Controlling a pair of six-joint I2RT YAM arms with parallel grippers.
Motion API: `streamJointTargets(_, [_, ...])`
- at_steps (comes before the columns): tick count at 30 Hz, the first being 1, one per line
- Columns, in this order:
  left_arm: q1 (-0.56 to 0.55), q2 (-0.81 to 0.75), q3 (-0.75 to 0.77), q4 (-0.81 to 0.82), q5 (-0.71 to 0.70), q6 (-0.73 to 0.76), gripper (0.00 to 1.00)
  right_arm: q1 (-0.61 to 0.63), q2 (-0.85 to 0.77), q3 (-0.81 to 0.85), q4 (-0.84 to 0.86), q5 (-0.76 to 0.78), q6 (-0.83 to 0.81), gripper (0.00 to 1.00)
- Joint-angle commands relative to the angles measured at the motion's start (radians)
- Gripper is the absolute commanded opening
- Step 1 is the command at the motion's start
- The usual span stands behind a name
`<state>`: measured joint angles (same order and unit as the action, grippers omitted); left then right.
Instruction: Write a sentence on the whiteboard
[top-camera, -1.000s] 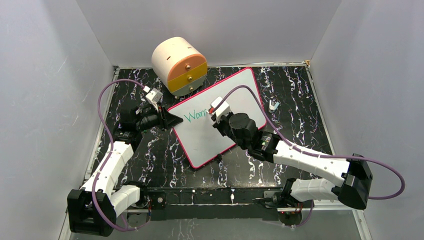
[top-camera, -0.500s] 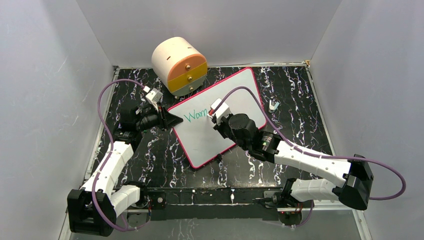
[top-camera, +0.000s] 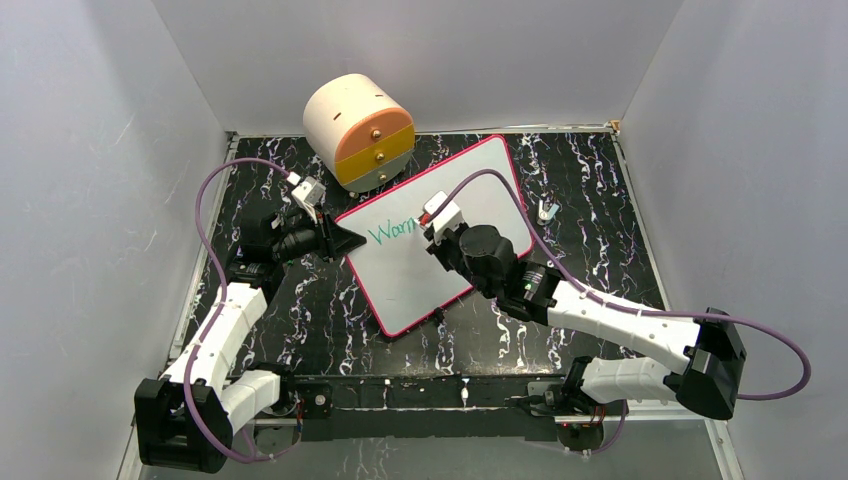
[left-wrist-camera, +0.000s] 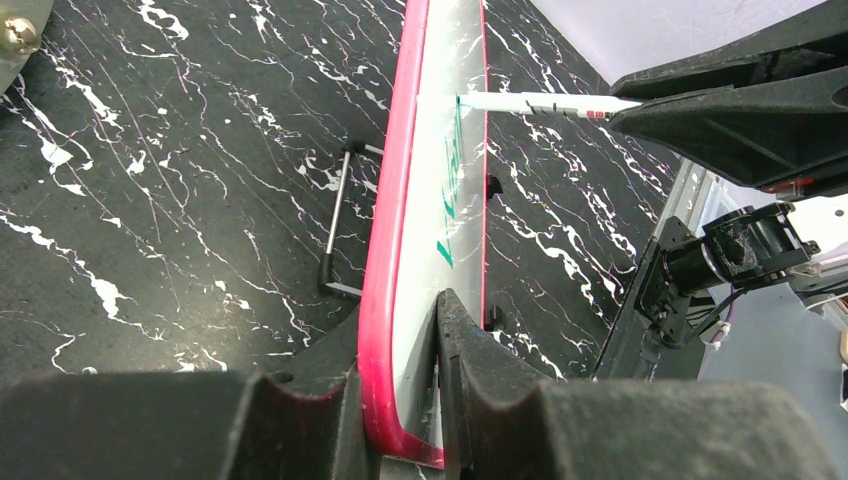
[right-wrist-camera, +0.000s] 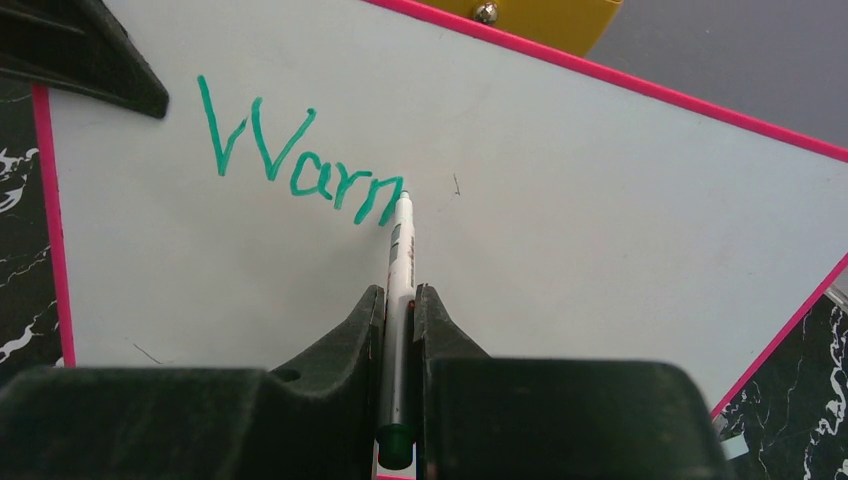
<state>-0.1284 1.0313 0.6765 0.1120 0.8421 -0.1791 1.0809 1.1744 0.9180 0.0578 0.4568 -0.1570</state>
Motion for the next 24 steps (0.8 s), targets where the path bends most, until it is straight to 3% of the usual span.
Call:
streamJointTargets(1, [-0.028, 0.047, -0.052, -0.160, -0.132, 0.201, 0.00, -0.007, 0.007, -0.006, 0.101, 0.030, -0.012, 0.00])
streamJointTargets(24, [-0.029, 0.044, -0.051, -0.164, -0.136, 0.205, 0.00, -0.028, 0.005, 0.009, 0.001, 0.027, 0.016, 0.00])
